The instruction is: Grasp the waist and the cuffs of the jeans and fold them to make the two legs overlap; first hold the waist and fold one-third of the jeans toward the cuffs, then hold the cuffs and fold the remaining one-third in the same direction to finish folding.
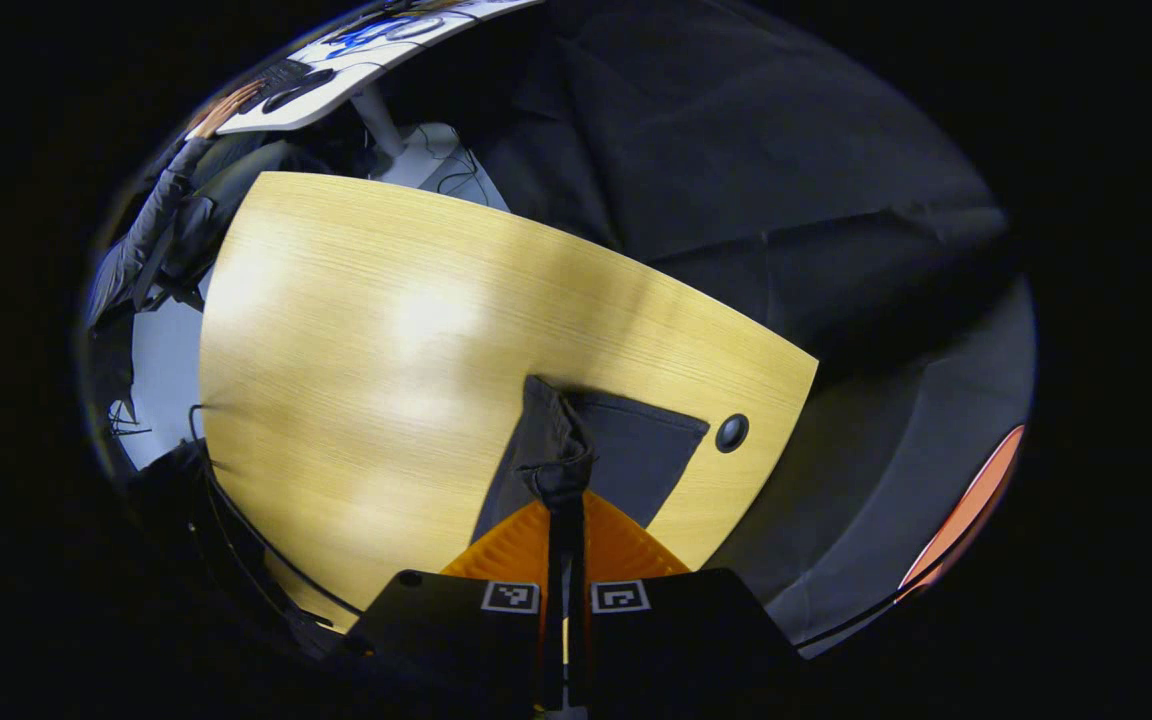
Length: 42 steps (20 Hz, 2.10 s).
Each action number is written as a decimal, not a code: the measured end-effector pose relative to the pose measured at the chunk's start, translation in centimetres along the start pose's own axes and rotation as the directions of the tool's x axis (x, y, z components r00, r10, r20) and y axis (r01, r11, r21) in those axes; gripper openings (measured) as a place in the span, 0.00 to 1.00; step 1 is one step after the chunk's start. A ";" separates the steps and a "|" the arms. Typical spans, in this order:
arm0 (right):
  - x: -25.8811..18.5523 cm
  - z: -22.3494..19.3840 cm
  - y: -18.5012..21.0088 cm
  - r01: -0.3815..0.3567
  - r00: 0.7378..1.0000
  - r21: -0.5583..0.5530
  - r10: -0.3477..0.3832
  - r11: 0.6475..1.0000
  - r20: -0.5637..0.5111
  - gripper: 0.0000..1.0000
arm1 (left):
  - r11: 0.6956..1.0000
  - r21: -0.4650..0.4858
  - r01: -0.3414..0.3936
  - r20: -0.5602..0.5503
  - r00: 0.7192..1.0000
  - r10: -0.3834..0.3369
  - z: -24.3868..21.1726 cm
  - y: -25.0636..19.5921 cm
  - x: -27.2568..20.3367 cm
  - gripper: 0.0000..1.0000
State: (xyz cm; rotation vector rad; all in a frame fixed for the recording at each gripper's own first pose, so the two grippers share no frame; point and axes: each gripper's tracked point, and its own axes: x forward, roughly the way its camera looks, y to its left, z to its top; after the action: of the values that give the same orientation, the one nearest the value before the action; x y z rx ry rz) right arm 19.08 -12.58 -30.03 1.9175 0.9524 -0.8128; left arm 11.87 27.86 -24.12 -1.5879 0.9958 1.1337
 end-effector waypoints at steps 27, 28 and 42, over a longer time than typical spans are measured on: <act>3.9 0.8 3.7 -0.032 0.994 -0.490 0.077 0.871 0.073 0.92 | 0.845 0.533 0.046 -0.055 0.998 -0.019 -6.1 -11.0 4.7 0.81; 2.8 -0.1 3.5 -0.027 0.994 -0.567 0.083 0.824 0.073 0.92 | 0.801 0.592 0.092 -0.069 0.996 -0.063 -7.3 -11.4 2.8 0.81; -10.0 -12.5 -1.6 0.167 0.832 -0.949 0.555 -0.266 -0.009 0.94 | -0.180 0.951 0.251 -0.308 0.718 -0.625 -24.0 0.6 -16.7 0.98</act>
State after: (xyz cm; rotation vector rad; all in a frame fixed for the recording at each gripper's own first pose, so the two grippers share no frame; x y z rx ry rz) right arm 14.92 -4.11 -17.00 0.1950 0.4749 0.0153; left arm 12.48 6.26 -4.44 -0.3442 0.5693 -0.1236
